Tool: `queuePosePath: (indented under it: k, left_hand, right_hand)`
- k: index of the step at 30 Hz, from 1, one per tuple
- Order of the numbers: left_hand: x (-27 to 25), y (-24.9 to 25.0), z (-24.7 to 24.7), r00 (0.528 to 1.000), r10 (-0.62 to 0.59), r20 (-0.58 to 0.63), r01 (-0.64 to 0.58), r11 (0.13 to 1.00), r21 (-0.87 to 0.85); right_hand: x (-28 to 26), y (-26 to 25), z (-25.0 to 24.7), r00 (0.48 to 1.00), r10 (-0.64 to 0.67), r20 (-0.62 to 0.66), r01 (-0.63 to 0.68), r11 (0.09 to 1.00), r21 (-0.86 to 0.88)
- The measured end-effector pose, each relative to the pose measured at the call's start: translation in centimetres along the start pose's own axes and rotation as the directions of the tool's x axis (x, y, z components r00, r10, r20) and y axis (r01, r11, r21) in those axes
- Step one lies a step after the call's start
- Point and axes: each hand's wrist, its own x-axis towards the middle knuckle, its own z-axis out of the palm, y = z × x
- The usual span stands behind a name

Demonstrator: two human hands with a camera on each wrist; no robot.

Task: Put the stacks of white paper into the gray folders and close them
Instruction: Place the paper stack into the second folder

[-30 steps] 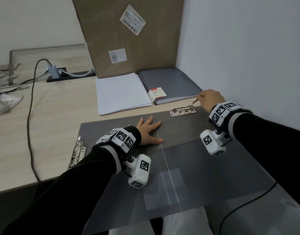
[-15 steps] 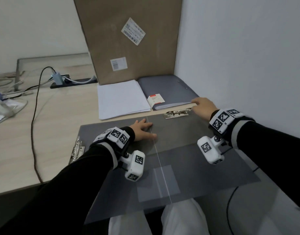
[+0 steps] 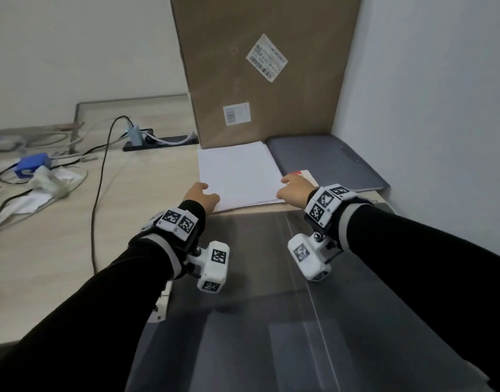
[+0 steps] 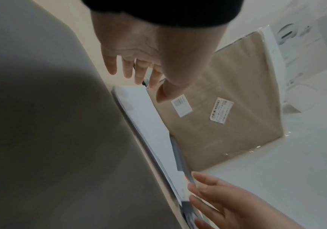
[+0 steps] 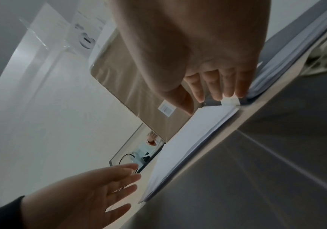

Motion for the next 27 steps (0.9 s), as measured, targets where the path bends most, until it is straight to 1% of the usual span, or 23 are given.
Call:
queuePosePath:
  k: [5, 8, 12, 15, 18, 20, 22, 24, 25, 26, 27]
  left_hand:
    - [2.5, -0.3, 0.2, 0.995, -0.093, 0.037, 0.093, 0.996, -0.009]
    - [3.4, -0.1, 0.6, 0.993, -0.107, 0.053, 0.108, 0.994, -0.004]
    - [4.1, 0.1, 0.6, 0.99, -0.112, 0.085, 0.115, 0.993, -0.029]
    - [4.6, 0.2, 0.2, 0.99, -0.111, 0.083, 0.116, 0.992, -0.058]
    - [4.9, 0.9, 0.0, 0.998, -0.055, 0.027, 0.059, 0.984, -0.166]
    - [5.3, 1.5, 0.0, 0.998, -0.055, 0.021, 0.059, 0.957, -0.283]
    - [5.5, 2.0, 0.0, 0.994, -0.104, 0.03, 0.107, 0.9, -0.423]
    - [5.9, 2.2, -0.2, 0.984, -0.17, 0.046, 0.168, 0.833, -0.527]
    - [5.7, 2.4, -0.2, 0.976, -0.2, 0.084, 0.214, 0.824, -0.524]
    - [5.9, 2.4, -0.1, 0.969, -0.223, 0.103, 0.245, 0.836, -0.491]
    - [5.6, 2.5, -0.1, 0.965, -0.241, 0.103, 0.262, 0.876, -0.404]
  right_hand:
    - [2.1, -0.1, 1.5, 0.998, 0.054, 0.016, -0.054, 0.998, 0.041]
    - [3.5, -0.2, 1.7, 0.997, 0.074, 0.013, -0.075, 0.995, 0.073]
    - [4.6, -0.3, 1.2, 0.989, 0.117, 0.086, -0.121, 0.992, 0.04]
    - [5.0, -0.3, 1.2, 0.985, 0.135, 0.103, -0.141, 0.989, 0.046]
    - [5.2, 0.0, 1.3, 0.985, 0.145, 0.098, -0.152, 0.986, 0.071]
    - [5.2, 0.2, 1.3, 0.985, 0.143, 0.094, -0.15, 0.986, 0.068]
    - [5.1, 0.4, 1.4, 0.985, 0.135, 0.103, -0.143, 0.988, 0.066]
    - [5.0, 0.4, 1.4, 0.982, 0.144, 0.119, -0.156, 0.982, 0.106]
    - [4.9, 0.5, 1.5, 0.982, 0.15, 0.116, -0.162, 0.981, 0.107]
    - [5.0, 0.5, 1.6, 0.98, 0.162, 0.112, -0.173, 0.98, 0.1]
    - [4.8, 0.6, 1.6, 0.98, 0.17, 0.105, -0.179, 0.98, 0.089]
